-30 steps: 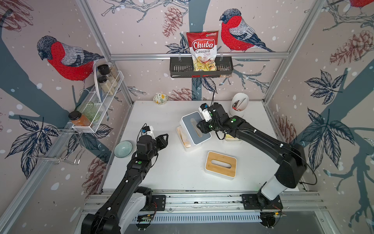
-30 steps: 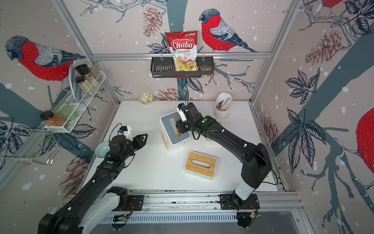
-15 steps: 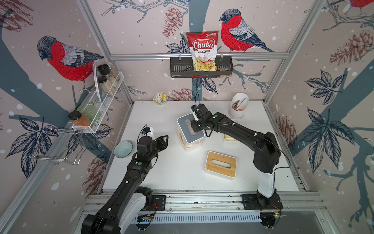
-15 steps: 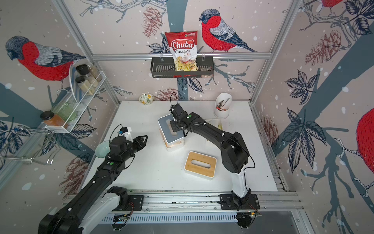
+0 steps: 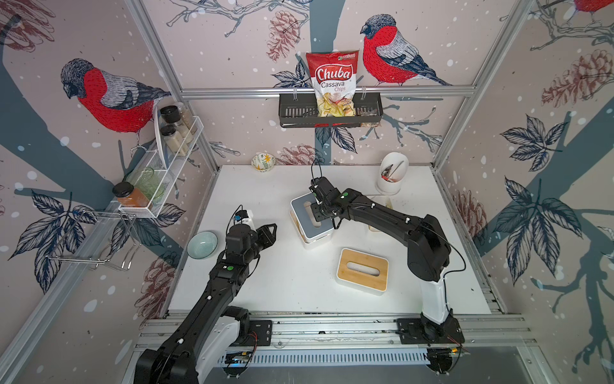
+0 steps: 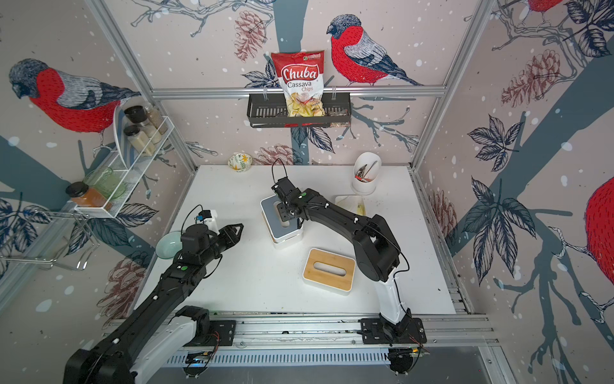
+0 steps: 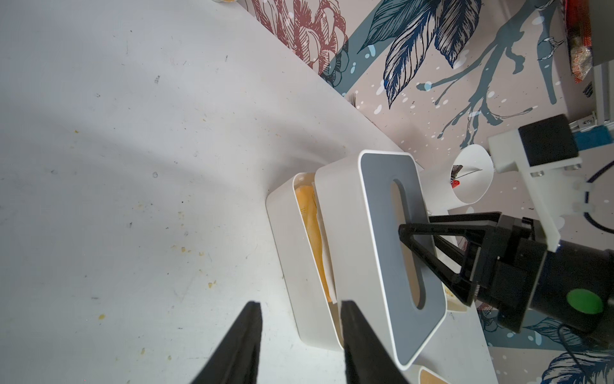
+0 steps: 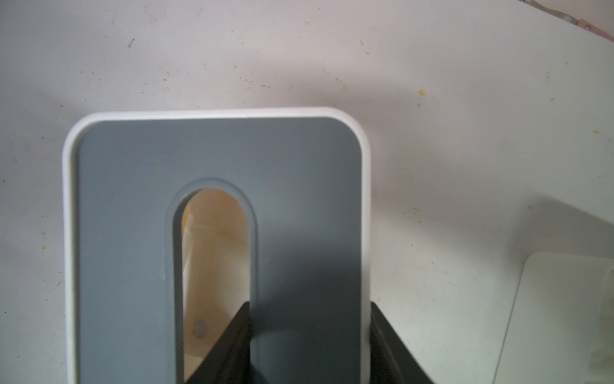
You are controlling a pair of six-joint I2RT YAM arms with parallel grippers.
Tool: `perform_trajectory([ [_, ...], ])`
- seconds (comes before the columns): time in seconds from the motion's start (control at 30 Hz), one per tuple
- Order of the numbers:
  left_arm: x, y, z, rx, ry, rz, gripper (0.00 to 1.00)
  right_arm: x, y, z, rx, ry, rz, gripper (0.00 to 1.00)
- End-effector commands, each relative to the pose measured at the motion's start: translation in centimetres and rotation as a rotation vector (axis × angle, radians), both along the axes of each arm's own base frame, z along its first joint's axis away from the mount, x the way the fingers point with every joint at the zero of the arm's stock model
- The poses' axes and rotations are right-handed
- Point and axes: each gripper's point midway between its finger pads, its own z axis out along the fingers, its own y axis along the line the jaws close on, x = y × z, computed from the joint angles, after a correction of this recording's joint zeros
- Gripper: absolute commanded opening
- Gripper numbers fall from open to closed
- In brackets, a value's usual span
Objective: Put the tissue paper into the tissue box
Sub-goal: Close the box lid on the tissue box.
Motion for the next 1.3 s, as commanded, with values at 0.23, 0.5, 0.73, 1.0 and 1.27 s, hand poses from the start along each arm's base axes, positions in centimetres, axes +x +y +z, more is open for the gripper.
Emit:
perform_trajectory([
  [0.23,0.2,-0.2,0.4,0.004,-0.017,-0.017,0.43,-1.0,-0.8,-2.1,-0.118,0.101,-0.005,0.39],
  [0.5,0.4,-0.2,1.0,0.007,-0.028,-0.015,0.43,-1.0,-0.9,-3.2,-0.168,0.151,-0.004,0.38],
  [0.73,0.5,-0.3,1.1,0.008,-0.027,-0.019,0.43,-0.4,-1.1,-1.9,-0.161,0.164,-0.005,0.37],
  [1.0,0.4,-0.2,1.1,0.005,-0.029,-0.018,0.43,-0.3,-2.1,-1.6,-0.158,0.231,-0.001,0.37],
  [1.27,0.4,-0.5,1.0,-0.001,-0.027,-0.030,0.43,-0.6,-2.7,-3.4,-0.174,0.304,0.006,0.37],
])
